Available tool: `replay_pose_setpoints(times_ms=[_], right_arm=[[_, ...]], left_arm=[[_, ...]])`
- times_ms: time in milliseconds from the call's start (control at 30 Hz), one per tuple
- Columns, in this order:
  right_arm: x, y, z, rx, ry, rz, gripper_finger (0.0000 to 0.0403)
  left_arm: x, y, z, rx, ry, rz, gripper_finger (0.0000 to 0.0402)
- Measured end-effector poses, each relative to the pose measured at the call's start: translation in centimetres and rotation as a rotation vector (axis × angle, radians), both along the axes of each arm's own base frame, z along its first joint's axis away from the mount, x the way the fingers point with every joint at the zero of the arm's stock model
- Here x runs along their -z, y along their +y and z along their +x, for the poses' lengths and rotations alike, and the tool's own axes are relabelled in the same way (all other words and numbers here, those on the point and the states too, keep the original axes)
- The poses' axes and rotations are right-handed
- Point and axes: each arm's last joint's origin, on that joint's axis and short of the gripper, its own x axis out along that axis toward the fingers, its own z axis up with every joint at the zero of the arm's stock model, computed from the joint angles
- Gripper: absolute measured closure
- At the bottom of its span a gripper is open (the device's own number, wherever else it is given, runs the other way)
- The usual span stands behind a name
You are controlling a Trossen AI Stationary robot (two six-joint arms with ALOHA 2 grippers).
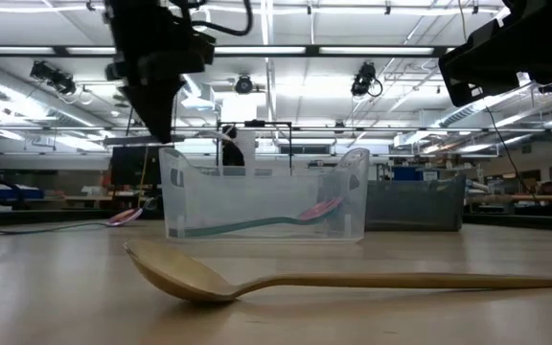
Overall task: Sort silverware by color (type)
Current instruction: Put the blue spoon into the top transparent bin
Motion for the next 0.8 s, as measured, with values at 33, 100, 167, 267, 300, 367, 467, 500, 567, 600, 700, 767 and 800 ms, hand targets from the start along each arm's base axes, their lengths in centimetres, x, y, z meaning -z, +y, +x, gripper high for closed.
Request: replay_pose_setpoints(times_ms=[33, 100, 167, 267, 300, 367, 467, 500, 567, 600, 700, 767, 800], right_arm=[[0.0, 0.0, 0.0, 0.000, 0.000, -0.001, 0.0316], [0.0, 0.0, 0.0, 0.000, 0.001, 0.002, 0.0316], [0.0, 0.0, 0.0, 0.001, 0.001, 0.003, 0.0316], [0.0, 0.0, 0.0, 0.001, 0.001, 0.003, 0.0316], [0.0, 0.0, 0.0, 0.001, 0.000, 0.003, 0.0316], [0.0, 0.0, 0.0, 0.001, 0.001, 0.003, 0.0316], [0.0, 0.0, 0.0, 0.001, 0.001, 0.003, 0.0316], [0.0, 0.0, 0.0, 0.001, 0.001, 0.003, 0.0316], [0.0, 0.0, 0.0, 0.001, 0.001, 0.002, 0.0316], [0.0, 0.0, 0.0, 0.001, 0.001, 0.003, 0.0316], [0.1, 0.0, 0.0, 0.001, 0.009, -0.003, 0.0316], [0.1, 0.0, 0.0, 0.001, 0.012, -0.005, 0.0316], [0.2, 0.0, -0.1, 0.000, 0.017, -0.008, 0.0316]], left_arm=[[0.0, 0.5, 0.2, 0.010, -0.001, 0.007, 0.0347], [-0.1, 1.5, 0.7, 0.036, -0.009, 0.026, 0.0347], [-0.2, 2.4, 1.1, 0.065, -0.011, 0.056, 0.0347], [-0.4, 3.7, 2.0, 0.103, -0.051, 0.104, 0.0347], [-0.5, 4.1, 2.3, 0.118, -0.067, 0.120, 0.0347], [-0.7, 4.7, 3.0, 0.152, -0.102, 0.152, 0.0347], [-1.0, 5.7, 3.8, 0.211, -0.135, 0.191, 0.0347], [-1.0, 6.0, 4.1, 0.220, -0.145, 0.202, 0.0347], [-0.9, 6.6, 4.6, 0.241, -0.148, 0.228, 0.0347], [-0.7, 6.9, 4.7, 0.245, -0.130, 0.242, 0.0347], [0.6, 7.8, 5.4, 0.265, -0.084, 0.265, 0.0347], [1.7, 8.4, 5.8, 0.280, -0.035, 0.268, 0.0346], [2.2, 8.7, 6.0, 0.281, -0.018, 0.268, 0.0346]])
